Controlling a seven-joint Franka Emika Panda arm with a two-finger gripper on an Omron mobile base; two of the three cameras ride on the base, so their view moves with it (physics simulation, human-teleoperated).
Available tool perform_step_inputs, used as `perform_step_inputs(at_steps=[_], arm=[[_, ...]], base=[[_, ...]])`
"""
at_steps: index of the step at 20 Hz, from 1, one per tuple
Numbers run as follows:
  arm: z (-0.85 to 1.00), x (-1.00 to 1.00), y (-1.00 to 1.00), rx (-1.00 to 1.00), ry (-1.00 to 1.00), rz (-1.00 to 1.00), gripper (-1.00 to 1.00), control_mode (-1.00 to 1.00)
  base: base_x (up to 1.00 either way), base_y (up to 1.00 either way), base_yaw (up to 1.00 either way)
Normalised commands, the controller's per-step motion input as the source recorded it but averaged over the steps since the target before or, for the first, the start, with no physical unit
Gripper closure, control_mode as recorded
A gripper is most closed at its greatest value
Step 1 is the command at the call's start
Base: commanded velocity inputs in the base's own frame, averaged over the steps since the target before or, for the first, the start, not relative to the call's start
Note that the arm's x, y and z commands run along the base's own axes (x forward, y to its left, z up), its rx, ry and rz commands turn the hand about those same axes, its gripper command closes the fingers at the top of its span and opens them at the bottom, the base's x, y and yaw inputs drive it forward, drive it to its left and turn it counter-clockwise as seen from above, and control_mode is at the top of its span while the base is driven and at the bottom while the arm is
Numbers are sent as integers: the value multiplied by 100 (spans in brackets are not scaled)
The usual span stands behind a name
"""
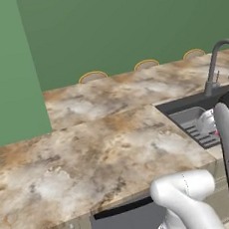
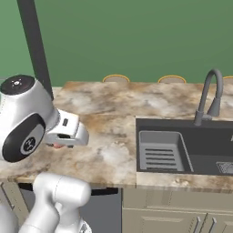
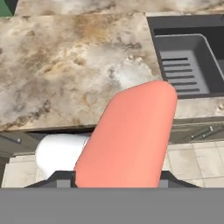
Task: Open the cabinet. Pick the bar soap and place it next to the sink. Then close the cabinet.
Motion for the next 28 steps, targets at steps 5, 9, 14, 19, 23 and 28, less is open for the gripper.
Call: perform_step_inputs(at_steps=[5,9,14,19,23,28], arm=[[-10,44,-19,3,10,5,100,-100],[-41,69,-2,0,-2,1,100,-100],[-66,94,0,0,-3,0,100,-100],[-70,97,0,0,-6,0,100,-100],[-56,64,-34,0,-4,-4,100,-100],[-54,39,-62,0,0,-8,100,-100]], base=[[0,0,0],[0,0,0],[0,0,0],[0,0,0],[0,0,0],[0,0,0]])
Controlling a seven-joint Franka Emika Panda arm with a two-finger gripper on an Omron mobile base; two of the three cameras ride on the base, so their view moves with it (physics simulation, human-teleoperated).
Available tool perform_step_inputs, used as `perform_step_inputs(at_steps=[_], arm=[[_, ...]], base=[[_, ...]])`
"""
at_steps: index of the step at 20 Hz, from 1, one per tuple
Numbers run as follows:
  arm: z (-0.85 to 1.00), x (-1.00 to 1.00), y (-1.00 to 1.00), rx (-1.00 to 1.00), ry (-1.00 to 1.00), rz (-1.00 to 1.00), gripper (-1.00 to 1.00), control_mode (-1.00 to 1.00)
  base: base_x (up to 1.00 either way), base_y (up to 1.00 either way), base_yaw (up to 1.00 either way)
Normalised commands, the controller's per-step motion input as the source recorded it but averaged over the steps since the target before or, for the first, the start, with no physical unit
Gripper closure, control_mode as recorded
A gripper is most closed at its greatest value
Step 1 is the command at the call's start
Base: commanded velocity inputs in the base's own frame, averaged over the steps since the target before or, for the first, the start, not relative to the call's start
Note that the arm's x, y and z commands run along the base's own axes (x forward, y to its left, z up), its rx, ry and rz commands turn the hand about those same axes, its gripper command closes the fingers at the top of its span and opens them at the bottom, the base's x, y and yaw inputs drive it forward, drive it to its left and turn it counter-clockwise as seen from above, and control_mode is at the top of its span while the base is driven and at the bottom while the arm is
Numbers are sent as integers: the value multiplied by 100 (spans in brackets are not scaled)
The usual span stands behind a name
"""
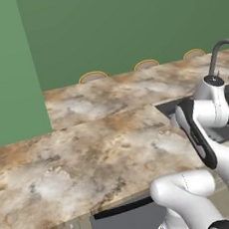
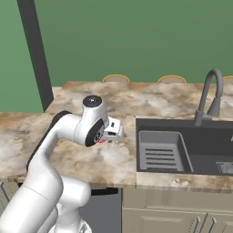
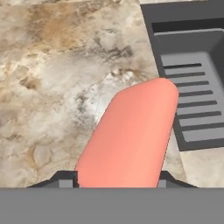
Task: Open the cabinet. Pick the bar soap and place it next to the sink. Then close the cabinet.
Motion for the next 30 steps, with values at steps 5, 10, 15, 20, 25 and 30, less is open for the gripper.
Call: perform_step_inputs(at_steps=[5,10,15,20,25,30], arm=[[-25,39,-17,0,0,-1,100,-100],[-42,52,-4,0,0,0,100,-100],[-38,33,-17,0,0,0,100,-100],[-29,7,-31,0,0,-1,100,-100],[-36,0,-17,0,1,0,100,-100],[-20,0,-4,0,1,0,100,-100]], base=[[0,0,0],[0,0,0],[0,0,0],[0,0,0],[0,0,0],[0,0,0]])
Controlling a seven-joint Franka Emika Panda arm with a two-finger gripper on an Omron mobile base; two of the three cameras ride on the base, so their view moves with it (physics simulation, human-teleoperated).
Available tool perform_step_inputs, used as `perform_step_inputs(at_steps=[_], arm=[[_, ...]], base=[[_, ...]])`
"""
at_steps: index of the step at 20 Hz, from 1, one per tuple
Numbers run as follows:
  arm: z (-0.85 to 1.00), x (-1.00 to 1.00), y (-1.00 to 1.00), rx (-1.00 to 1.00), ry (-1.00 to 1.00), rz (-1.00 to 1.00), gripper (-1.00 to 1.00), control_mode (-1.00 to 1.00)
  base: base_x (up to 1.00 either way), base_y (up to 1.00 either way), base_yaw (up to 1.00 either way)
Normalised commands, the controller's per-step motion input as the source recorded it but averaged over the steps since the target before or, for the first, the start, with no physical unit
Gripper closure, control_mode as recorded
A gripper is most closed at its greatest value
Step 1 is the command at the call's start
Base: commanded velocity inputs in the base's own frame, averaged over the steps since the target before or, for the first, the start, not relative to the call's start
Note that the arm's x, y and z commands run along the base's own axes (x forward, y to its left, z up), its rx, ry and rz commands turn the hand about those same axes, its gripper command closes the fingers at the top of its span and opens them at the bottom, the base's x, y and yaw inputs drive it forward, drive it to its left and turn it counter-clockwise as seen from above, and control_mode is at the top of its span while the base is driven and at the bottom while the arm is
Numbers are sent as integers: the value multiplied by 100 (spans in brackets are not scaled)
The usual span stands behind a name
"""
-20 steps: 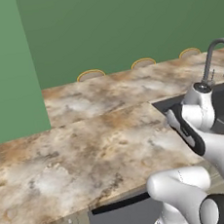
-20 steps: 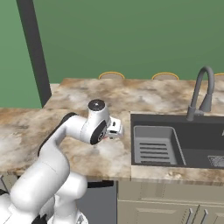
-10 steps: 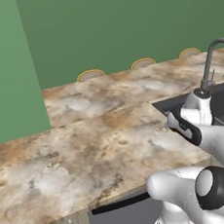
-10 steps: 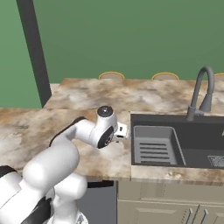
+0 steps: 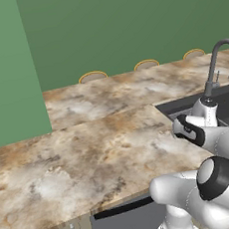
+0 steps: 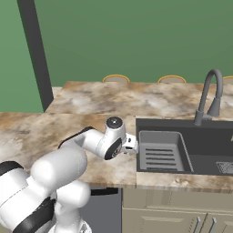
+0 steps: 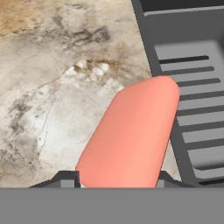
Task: Open the cabinet. Pick the bar soap and place it next to the sink. Then close the cabinet.
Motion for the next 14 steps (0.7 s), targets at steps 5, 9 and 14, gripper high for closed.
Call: perform_step_inputs(at_steps=[5,9,14], arm=[[-6,-1,0,0,6,0,100,-100],[-29,0,0,0,6,0,100,-100],[-32,0,0,0,1,0,100,-100]], base=[[0,0,0],[0,0,0],[0,0,0]])
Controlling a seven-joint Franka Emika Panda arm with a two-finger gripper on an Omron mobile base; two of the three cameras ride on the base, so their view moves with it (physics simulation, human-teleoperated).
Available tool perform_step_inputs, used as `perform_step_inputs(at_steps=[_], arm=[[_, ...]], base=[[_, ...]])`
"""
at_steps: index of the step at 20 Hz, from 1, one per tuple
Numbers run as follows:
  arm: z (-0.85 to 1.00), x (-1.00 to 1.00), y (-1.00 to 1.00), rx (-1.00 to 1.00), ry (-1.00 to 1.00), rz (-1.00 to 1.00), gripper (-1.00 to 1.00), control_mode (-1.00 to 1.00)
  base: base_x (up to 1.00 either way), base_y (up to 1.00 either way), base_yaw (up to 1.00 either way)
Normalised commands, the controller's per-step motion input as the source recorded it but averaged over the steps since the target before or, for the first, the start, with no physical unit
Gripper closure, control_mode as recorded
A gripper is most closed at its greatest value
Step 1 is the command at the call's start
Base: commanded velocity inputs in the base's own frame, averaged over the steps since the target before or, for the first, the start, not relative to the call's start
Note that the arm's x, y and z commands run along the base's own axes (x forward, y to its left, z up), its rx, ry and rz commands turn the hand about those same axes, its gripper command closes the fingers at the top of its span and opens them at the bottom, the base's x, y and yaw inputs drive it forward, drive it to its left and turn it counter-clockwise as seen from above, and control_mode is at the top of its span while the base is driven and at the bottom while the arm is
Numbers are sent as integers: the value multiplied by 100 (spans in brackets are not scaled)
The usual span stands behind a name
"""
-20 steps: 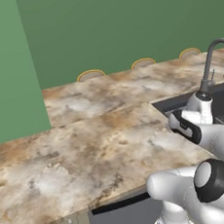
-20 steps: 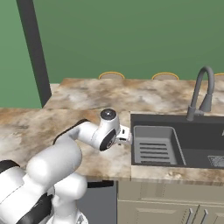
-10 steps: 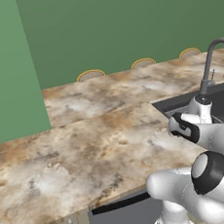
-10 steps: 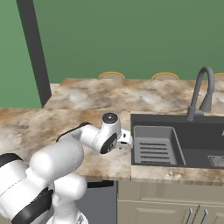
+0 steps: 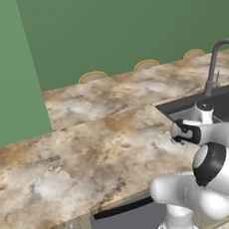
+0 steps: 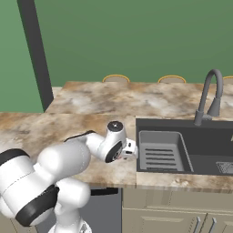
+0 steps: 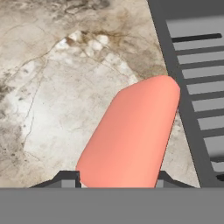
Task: Open the cabinet. Pick the bar soap and place it next to the sink. Then close the cabinet.
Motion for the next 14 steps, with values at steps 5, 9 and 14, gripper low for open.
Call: perform_step_inputs(at_steps=[5,9,14], arm=[[-26,0,0,0,0,0,100,-100],[-13,0,0,0,0,0,100,-100],[-6,0,0,0,0,0,100,-100]], base=[[0,0,0],[0,0,0],[0,0,0]])
